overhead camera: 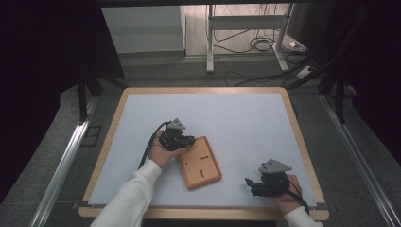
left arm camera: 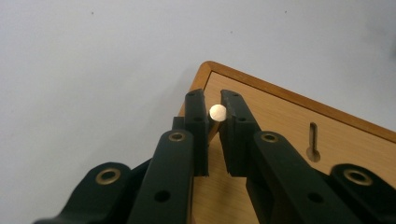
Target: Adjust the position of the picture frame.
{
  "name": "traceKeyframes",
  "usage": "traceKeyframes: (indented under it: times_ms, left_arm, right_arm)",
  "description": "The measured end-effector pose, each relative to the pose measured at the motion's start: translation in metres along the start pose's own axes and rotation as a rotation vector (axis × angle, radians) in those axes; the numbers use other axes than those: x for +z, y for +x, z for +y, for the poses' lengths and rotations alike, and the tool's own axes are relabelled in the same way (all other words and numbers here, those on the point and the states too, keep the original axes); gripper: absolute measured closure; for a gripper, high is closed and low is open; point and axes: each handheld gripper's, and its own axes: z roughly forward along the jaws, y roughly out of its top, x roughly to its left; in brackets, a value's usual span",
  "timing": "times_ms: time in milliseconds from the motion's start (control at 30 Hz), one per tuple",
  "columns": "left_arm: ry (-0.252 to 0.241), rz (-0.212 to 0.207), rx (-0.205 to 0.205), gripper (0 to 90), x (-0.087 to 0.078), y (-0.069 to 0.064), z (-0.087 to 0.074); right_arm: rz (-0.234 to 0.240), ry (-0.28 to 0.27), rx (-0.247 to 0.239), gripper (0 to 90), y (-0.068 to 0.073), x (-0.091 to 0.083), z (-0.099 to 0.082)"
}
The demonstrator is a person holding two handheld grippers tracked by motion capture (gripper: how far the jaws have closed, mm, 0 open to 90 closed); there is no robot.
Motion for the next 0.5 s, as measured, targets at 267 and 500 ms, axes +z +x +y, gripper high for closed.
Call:
traceKeyframes:
  times_ms: [267, 500]
  left_arm:
    - [0.0, -0.013, -0.012, 82.9, 0.015, -0.001, 0.002]
    - [-0.011, -0.017, -0.023, 82.2, 0.015, -0.002, 0.0]
  right_arm:
    - [-0.005, -0.006, -0.001, 17.0, 0.001, 0.0, 0.001]
    - [-0.003, 0.0, -0.003, 17.0, 0.002, 0.001, 0.001]
